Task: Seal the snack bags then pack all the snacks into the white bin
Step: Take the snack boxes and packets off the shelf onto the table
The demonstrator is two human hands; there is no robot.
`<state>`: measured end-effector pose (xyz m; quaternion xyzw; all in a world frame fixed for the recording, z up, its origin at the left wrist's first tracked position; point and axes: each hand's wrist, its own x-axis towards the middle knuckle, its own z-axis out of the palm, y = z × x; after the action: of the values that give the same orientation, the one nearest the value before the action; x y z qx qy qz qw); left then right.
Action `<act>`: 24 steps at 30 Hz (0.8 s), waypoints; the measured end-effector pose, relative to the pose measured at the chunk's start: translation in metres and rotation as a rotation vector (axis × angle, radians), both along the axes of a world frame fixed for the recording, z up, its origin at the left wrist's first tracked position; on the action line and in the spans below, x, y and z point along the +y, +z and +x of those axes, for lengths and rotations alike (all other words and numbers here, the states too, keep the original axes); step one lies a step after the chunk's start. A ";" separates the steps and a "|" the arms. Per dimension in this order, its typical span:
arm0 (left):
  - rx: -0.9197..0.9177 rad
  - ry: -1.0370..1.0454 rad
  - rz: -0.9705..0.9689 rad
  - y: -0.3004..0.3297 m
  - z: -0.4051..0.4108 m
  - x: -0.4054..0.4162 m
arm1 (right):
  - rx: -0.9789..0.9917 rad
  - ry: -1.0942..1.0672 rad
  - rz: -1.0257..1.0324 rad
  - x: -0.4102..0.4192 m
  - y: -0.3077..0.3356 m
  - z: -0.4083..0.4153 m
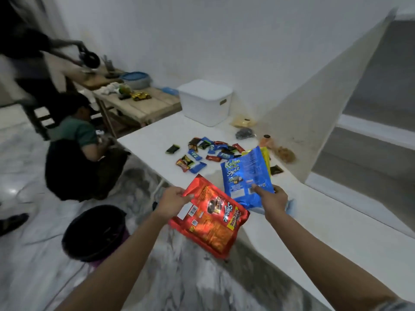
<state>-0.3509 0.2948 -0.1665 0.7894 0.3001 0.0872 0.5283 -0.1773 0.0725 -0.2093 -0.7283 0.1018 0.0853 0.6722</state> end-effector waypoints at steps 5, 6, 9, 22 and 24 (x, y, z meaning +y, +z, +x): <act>0.062 0.181 0.056 -0.016 -0.082 0.075 | 0.015 0.185 0.001 0.103 -0.005 -0.037; 0.089 0.224 0.033 -0.021 -0.096 0.090 | 0.018 0.217 -0.010 0.123 -0.009 -0.043; 0.173 0.367 0.016 -0.035 -0.133 0.130 | 0.033 0.323 -0.045 0.179 -0.015 -0.061; 0.346 0.850 -0.116 -0.090 -0.173 0.294 | -0.018 0.866 -0.251 0.416 -0.067 -0.080; 0.356 0.893 -0.127 -0.097 -0.169 0.317 | -0.007 0.945 -0.319 0.449 -0.079 -0.082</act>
<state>-0.5195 0.6117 -0.2637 0.5524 0.7000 0.1504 0.4268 -0.2596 0.5215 -0.2888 -0.7889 -0.2297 0.3616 0.4405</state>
